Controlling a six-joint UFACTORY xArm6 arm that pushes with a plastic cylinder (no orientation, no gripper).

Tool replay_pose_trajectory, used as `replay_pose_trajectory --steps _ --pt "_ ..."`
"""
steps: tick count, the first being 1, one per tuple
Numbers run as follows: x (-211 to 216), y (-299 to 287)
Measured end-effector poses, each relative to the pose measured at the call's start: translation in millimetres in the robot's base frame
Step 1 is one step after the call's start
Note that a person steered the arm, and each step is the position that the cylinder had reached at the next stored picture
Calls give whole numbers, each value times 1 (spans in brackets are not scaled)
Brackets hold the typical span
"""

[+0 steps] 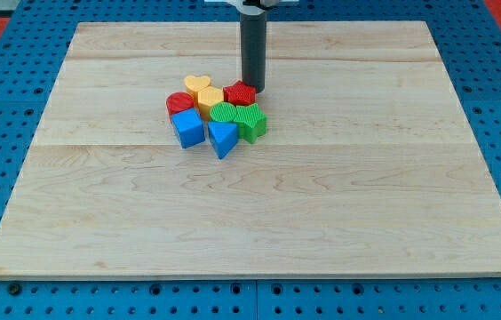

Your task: Place the yellow hexagon left to the blue triangle

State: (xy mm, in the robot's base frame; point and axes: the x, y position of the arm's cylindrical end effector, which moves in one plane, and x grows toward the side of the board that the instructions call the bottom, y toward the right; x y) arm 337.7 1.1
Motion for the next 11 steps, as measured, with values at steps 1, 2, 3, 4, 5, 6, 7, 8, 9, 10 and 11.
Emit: replay_pose_trajectory --steps 1,2,3,4,5,6,7,8,9,10,11 --pt "0 0" --pt "0 6" --pt "0 6" --pt "-28 -24" --pt "-67 -53" --pt "-71 -53" --pt "-71 -58" --pt "-63 -59" --pt "-20 -63" --pt "6 -68" --pt "31 -69"
